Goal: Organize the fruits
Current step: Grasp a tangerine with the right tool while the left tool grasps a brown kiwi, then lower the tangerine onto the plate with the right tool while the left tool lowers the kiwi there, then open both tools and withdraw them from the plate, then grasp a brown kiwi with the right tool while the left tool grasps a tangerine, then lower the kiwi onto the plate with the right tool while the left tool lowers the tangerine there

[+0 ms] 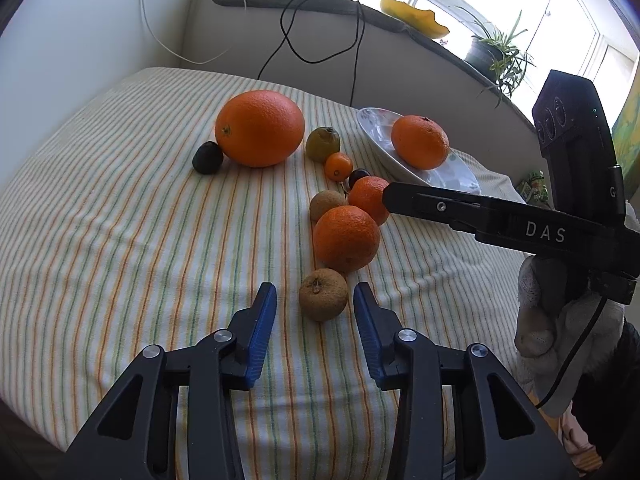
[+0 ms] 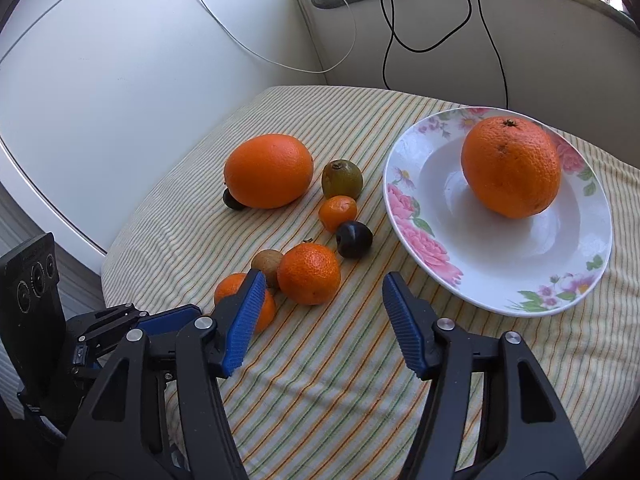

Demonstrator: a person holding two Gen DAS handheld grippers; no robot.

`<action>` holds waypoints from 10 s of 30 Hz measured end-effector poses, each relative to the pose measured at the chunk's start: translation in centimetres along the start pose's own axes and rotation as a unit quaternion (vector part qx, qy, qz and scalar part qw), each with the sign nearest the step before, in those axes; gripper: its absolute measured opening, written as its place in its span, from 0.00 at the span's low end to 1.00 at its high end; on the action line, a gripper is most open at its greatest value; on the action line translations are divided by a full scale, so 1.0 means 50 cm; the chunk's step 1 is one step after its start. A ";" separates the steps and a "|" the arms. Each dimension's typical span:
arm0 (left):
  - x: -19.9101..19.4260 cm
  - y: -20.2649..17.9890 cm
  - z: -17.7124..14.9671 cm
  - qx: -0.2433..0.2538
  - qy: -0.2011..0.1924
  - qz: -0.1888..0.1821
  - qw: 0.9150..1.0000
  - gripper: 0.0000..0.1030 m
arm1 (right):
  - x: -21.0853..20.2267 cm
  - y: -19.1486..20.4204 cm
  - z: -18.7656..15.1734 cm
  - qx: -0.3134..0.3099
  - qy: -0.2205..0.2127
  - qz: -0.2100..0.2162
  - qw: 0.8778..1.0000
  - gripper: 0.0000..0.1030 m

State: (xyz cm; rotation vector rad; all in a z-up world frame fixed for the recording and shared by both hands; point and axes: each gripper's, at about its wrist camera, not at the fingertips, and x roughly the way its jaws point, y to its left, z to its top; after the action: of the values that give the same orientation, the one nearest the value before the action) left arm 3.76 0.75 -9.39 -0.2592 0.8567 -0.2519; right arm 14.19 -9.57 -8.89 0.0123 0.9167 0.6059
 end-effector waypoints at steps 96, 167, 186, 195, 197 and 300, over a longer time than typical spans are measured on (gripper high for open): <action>0.157 -0.291 0.151 0.093 -0.021 -0.076 0.993 0.23 | -0.123 -0.335 0.059 0.078 -0.053 -0.026 0.995 0.38; 0.012 -0.217 0.106 0.076 -0.064 -0.046 0.994 0.50 | -0.227 -0.203 0.023 0.063 -0.089 -0.008 0.994 0.68; -0.024 -0.035 0.040 0.012 -0.044 0.010 0.999 0.48 | -0.148 -0.087 -0.020 -0.010 -0.037 0.024 0.999 0.68; -0.001 -0.026 0.018 0.009 -0.028 0.002 1.000 0.46 | -0.091 -0.055 -0.003 0.014 -0.005 0.072 0.997 0.68; 0.005 -0.030 0.017 0.012 -0.026 -0.001 1.000 0.46 | -0.076 -0.051 0.007 0.025 0.004 0.080 0.997 0.68; 0.152 -0.250 0.142 0.084 -0.016 -0.059 0.995 0.37 | -0.135 -0.325 0.037 0.161 -0.018 0.020 0.987 0.27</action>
State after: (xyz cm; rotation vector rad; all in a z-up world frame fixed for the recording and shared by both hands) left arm 12.57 -12.54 -6.24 -0.1559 0.7838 -0.4270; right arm 20.37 -26.02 -6.97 0.3318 0.9729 0.4876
